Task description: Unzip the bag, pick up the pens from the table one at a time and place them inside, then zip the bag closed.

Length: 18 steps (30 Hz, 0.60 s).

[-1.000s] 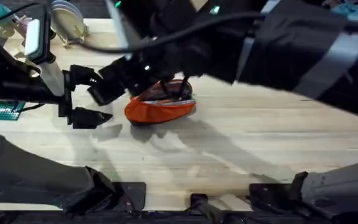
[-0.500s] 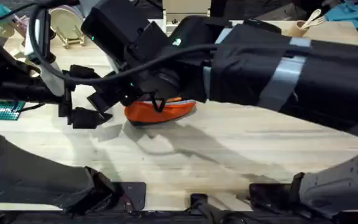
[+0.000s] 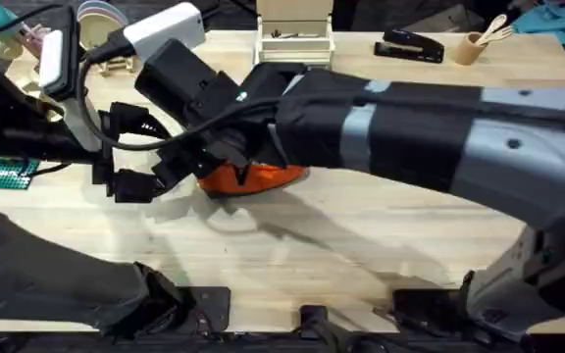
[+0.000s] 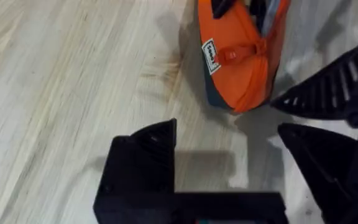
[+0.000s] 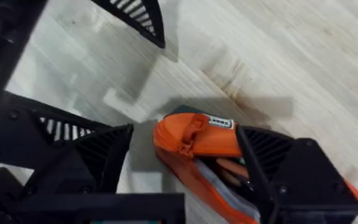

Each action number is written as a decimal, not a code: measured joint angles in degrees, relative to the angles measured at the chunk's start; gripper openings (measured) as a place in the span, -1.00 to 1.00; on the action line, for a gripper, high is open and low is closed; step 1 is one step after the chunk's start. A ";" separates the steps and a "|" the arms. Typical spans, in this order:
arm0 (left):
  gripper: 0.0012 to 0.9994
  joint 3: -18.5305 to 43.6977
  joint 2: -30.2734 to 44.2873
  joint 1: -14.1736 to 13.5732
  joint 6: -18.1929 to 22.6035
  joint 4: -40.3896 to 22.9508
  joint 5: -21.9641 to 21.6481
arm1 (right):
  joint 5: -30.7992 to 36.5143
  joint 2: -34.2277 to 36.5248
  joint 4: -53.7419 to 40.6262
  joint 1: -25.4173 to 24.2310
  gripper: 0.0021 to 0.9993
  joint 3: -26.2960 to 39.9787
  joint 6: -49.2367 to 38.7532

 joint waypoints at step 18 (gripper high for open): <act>0.99 0.00 -0.01 0.00 -0.01 0.39 0.00 | 0.03 0.60 -0.02 0.00 0.39 -0.02 0.22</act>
